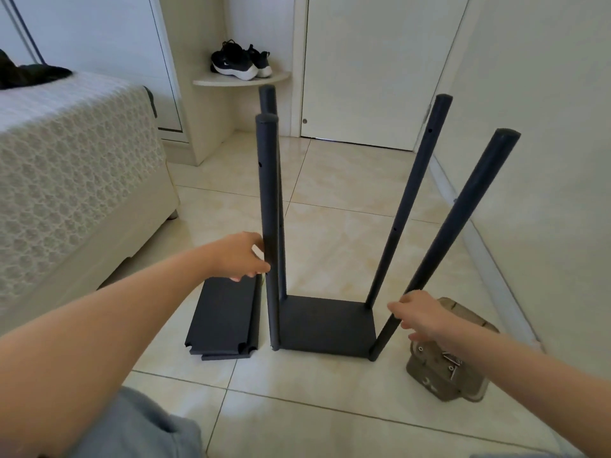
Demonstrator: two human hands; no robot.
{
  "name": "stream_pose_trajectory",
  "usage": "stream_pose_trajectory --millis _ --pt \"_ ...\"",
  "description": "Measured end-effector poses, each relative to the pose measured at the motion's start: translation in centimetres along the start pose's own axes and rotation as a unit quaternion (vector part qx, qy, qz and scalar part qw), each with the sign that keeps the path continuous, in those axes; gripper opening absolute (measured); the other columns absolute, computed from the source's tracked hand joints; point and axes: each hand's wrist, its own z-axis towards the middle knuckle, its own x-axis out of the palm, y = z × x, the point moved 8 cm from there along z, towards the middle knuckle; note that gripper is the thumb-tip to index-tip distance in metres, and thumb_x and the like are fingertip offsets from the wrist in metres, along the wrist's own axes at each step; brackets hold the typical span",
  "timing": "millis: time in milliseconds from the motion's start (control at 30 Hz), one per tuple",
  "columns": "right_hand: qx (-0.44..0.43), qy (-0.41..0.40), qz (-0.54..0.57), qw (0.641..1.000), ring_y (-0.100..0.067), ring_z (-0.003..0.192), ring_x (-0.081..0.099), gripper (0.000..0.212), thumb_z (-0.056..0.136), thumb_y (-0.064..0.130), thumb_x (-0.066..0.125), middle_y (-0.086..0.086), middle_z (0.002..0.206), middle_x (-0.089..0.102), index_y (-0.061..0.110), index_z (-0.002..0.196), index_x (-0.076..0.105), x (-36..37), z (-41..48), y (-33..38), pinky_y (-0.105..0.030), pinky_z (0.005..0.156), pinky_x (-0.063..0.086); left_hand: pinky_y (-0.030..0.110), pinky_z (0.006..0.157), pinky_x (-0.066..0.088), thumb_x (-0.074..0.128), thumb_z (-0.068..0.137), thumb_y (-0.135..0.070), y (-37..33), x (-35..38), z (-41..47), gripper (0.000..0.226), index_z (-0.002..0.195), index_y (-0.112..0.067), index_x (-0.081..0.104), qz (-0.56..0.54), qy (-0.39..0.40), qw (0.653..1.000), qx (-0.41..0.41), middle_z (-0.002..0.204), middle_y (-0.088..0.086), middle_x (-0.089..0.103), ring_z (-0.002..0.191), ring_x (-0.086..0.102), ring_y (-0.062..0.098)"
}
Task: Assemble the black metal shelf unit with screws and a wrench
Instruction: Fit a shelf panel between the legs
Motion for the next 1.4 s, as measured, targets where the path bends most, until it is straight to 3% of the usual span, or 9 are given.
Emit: stream_pose_trajectory --millis 133,200,467,500,533,767,933,1133,1400 --pt "-0.003 0.033 -0.011 0.999 -0.033 0.105 0.062 0.031 0.103 0.026 0.048 -0.021 0.114 0.062 0.001 0.120 0.056 3.6 0.3 1.4 -0.039 0.088 0.056 0.033 0.083 0.061 0.063 0.096 -0.024 3.3 -0.1 -0.3 0.034 0.128 -0.020 0.050 0.009 0.036 0.999 -0.040 0.112 0.011 0.070 0.101 0.069 0.020" --pt "-0.002 0.059 -0.014 0.998 -0.028 0.086 0.057 0.033 0.103 0.025 0.047 -0.017 0.094 0.057 -0.001 0.120 0.057 6.1 0.8 2.0 -0.031 0.073 0.052 0.035 0.086 0.060 0.062 0.096 -0.023 5.3 -0.1 -0.3 0.033 0.128 -0.019 0.054 0.012 0.036 0.998 -0.055 0.109 0.011 0.071 0.101 0.069 0.020" --pt "0.007 0.156 -0.049 0.986 -0.021 0.074 0.045 0.022 0.101 0.023 0.046 -0.014 0.079 0.050 0.008 0.090 0.058 18.1 3.6 3.8 -0.030 0.065 0.044 0.037 0.088 0.057 0.057 0.093 -0.012 15.0 1.0 0.3 0.025 0.117 -0.012 0.064 -0.013 -0.021 0.994 -0.106 0.105 0.010 0.071 0.100 0.068 0.024" --pt "0.011 0.171 -0.053 0.984 -0.021 0.076 0.045 0.026 0.101 0.023 0.046 -0.018 0.082 0.053 0.004 0.095 0.062 19.8 3.9 3.9 -0.027 0.068 0.028 0.036 0.086 0.055 0.057 0.093 -0.010 16.5 1.3 0.5 0.025 0.117 -0.011 0.064 -0.023 -0.033 0.992 -0.117 0.107 0.010 0.070 0.101 0.067 0.025" --pt "0.015 0.183 -0.055 0.981 -0.021 0.079 0.048 0.031 0.101 0.023 0.047 -0.020 0.086 0.056 -0.001 0.106 0.064 21.3 4.0 4.1 -0.037 0.095 0.049 0.033 0.084 0.053 0.057 0.094 -0.010 18.0 1.8 0.7 0.025 0.118 -0.011 0.064 -0.027 -0.042 0.991 -0.125 0.112 0.009 0.068 0.102 0.065 0.025" --pt "0.048 0.266 -0.037 0.962 -0.027 0.114 0.061 0.029 0.102 0.023 0.047 -0.012 0.114 0.066 0.003 0.120 0.058 30.0 4.6 6.5 -0.036 0.098 0.051 0.027 0.095 0.041 0.059 0.098 -0.017 27.4 5.8 3.4 0.033 0.130 -0.011 0.058 -0.013 -0.034 0.983 -0.179 0.135 0.007 0.058 0.123 0.054 0.024" --pt "0.093 0.346 -0.034 0.933 -0.036 0.139 0.038 0.029 0.106 0.017 0.031 -0.020 0.146 0.045 0.005 0.122 0.051 34.7 5.5 7.1 -0.044 0.114 0.032 0.031 0.098 0.040 0.057 0.099 -0.017 31.3 8.7 5.4 0.041 0.138 -0.008 0.049 -0.051 -0.035 0.975 -0.213 0.143 0.011 0.052 0.128 0.051 0.028" --pt "0.117 0.268 0.003 0.956 -0.022 0.107 0.062 0.040 0.102 0.023 0.046 -0.012 0.126 0.056 0.011 0.140 0.040 36.8 8.1 7.1 -0.031 0.085 0.056 0.032 0.093 0.040 0.055 0.100 -0.020 34.2 12.0 6.4 0.051 0.145 -0.005 0.037 -0.079 0.012 0.962 -0.261 0.148 0.015 0.047 0.129 0.050 0.031" --pt "0.123 0.249 0.023 0.960 -0.030 0.115 0.060 0.038 0.098 0.015 0.053 -0.013 0.121 0.059 0.005 0.134 0.048 38.4 9.4 7.1 -0.037 0.088 0.056 0.031 0.086 0.041 0.058 0.099 -0.019 35.3 13.5 7.6 0.052 0.144 -0.003 0.038 -0.202 0.032 0.940 -0.273 0.142 0.014 0.051 0.106 0.049 0.021"
